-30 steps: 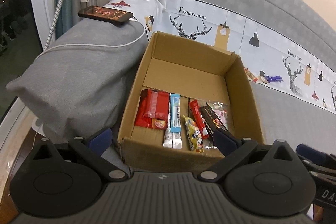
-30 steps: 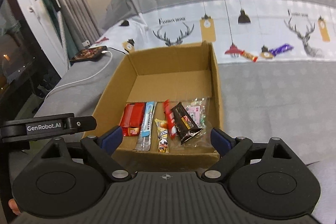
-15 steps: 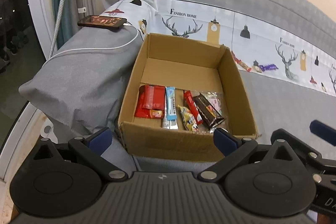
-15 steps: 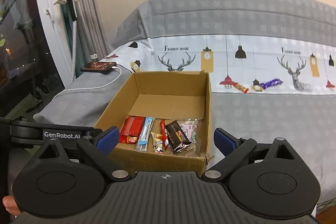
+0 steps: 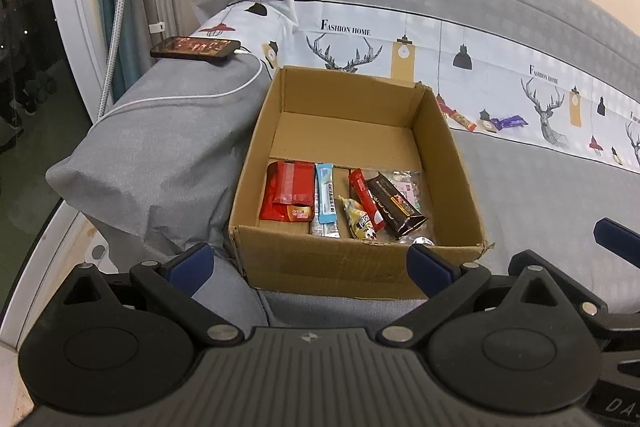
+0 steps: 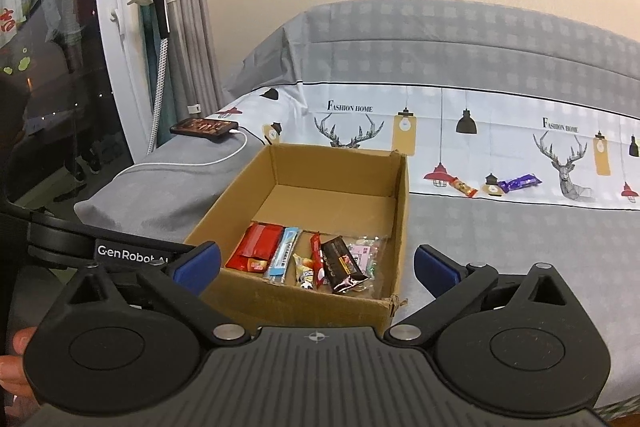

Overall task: Organize snacks
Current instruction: 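Lift both tools up and away from the box, then move both tools toward the last snacks on the bed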

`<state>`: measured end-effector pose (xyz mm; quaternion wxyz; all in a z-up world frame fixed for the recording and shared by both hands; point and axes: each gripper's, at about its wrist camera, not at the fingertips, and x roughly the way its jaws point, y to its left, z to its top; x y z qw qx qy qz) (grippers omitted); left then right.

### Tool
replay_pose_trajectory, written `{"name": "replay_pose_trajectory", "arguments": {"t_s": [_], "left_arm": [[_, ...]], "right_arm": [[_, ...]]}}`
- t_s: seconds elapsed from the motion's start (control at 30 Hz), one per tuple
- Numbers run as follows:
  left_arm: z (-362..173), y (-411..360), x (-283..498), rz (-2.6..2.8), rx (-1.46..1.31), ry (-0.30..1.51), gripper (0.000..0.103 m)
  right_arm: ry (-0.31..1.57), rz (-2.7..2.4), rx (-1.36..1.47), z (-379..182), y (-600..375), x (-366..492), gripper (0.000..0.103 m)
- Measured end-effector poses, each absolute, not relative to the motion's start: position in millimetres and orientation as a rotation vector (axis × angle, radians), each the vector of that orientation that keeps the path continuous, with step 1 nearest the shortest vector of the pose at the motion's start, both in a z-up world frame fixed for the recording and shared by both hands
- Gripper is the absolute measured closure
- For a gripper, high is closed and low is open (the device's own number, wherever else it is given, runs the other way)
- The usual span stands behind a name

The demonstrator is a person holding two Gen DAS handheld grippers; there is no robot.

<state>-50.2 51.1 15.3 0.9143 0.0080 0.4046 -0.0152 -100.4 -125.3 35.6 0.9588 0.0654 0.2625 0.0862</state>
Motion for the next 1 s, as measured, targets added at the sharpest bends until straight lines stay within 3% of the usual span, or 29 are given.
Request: {"name": "replay_pose_trajectory", "arguments": {"t_s": [0.6, 1.0], "left_arm": [[10, 38, -42, -0.037, 0.077, 0.860, 0.000], [10, -15, -3, -0.114, 0.140, 0.885, 0.000]], "right_arm": [[0.555, 0.166, 0.162, 26, -134, -96, 0.000], [0.578, 0.044, 0.252, 2, -180, -86, 0.000]]}}
